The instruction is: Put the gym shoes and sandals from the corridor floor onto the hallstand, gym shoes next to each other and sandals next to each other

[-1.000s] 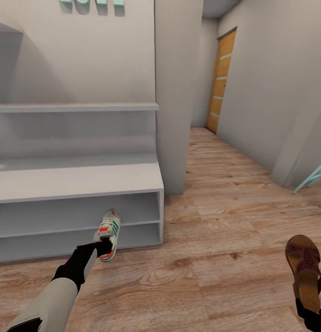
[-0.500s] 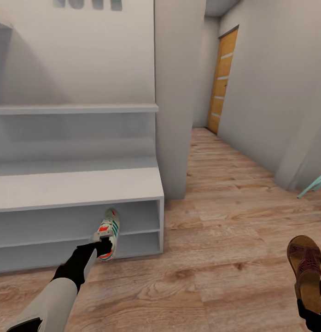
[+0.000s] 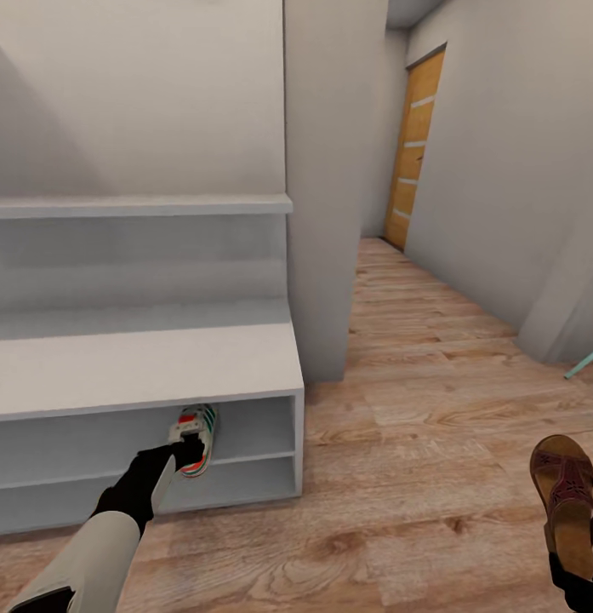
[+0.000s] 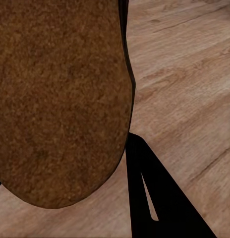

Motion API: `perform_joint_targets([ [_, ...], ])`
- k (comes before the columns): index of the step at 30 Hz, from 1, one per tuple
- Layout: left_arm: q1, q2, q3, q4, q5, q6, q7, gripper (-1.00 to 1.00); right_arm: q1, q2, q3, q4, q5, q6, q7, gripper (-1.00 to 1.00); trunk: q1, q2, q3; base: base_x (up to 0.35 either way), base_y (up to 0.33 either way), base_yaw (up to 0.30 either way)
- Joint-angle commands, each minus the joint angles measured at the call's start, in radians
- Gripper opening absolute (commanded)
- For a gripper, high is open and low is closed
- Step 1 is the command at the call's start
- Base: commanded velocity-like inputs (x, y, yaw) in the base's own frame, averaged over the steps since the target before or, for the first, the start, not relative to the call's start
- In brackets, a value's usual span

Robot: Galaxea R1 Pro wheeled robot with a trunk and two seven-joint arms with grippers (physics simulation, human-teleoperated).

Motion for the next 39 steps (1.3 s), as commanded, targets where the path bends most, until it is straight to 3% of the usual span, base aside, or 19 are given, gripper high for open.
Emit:
perform_joint_targets([
  [1,0.001,-0.001,0.006,0.024,-0.029,0.004,-0.004,-1.0,-0.001,0.001,-0.003,-0.001,0.005,0.002,0.008,-1.0,0.0,0.0,-0.001,0.029,0.0,0.0],
  [12,0.002,-0.001,0.006,0.024,-0.029,0.005,-0.003,-1.0,-0.001,0.001,-0.003,0.0,0.005,0.003,0.008,-1.0,0.0,0.0,-0.001,0.158,0.0,0.0],
  [39,0.006,-0.001,0.006,0.016,-0.029,0.001,-0.003,-1.0,-0.001,0.001,-0.003,0.0,0.006,0.003,0.008,-1.0,0.0,0.0,-0.001,0.036,0.0,0.0],
])
